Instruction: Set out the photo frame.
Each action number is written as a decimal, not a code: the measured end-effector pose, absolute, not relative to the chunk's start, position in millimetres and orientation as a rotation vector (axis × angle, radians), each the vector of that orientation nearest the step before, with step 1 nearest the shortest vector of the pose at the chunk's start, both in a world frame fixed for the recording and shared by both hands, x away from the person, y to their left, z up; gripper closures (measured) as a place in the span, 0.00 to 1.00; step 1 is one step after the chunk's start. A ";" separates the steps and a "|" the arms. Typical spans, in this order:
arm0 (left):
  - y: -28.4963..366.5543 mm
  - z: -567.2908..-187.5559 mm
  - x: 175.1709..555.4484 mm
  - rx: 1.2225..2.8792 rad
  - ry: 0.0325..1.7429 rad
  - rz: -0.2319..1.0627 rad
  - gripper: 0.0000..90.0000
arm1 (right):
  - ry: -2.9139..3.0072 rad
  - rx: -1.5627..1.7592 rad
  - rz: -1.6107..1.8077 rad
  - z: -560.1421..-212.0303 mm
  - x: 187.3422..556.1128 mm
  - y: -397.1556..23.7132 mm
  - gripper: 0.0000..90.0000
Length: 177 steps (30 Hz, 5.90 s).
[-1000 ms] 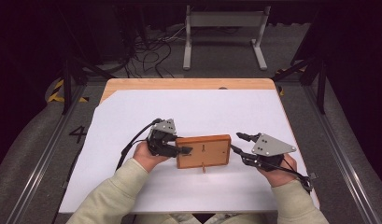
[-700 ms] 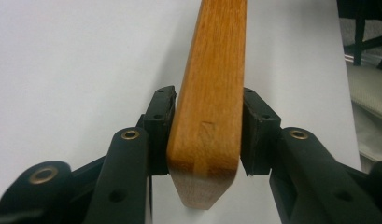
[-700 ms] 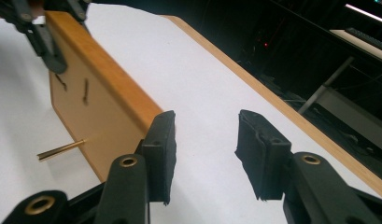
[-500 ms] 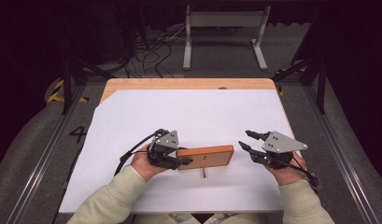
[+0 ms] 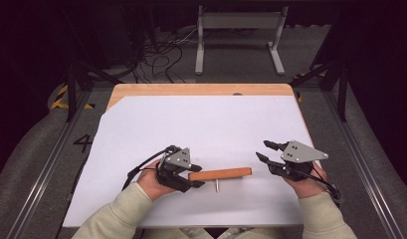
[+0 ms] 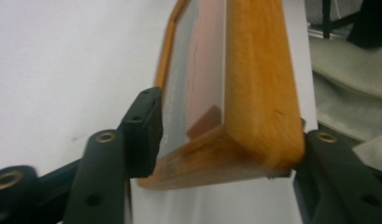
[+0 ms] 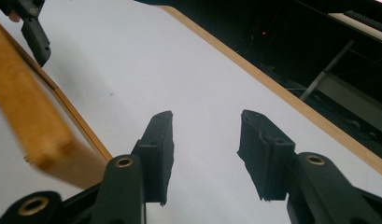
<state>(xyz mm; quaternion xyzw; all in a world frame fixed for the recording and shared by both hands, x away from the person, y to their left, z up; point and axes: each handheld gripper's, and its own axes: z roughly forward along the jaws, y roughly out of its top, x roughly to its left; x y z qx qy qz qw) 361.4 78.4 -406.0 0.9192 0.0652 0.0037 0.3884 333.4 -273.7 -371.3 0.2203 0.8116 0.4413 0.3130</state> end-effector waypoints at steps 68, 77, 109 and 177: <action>154.1 -408.9 387.8 2.106 0.576 0.141 0.38 | 2.716 0.806 1.058 -444.3 371.8 -240.7 1.00; 154.3 -412.2 386.8 2.120 0.587 0.136 0.38 | 2.685 0.878 1.108 -442.5 393.0 -238.7 1.00; 146.0 -423.8 379.7 2.252 0.528 -0.047 0.93 | 2.572 0.995 1.063 -433.8 425.0 -209.1 1.00; 7.9 -453.8 354.9 2.427 0.280 -0.263 1.00 | 2.514 0.937 1.120 -415.2 346.7 -265.5 1.00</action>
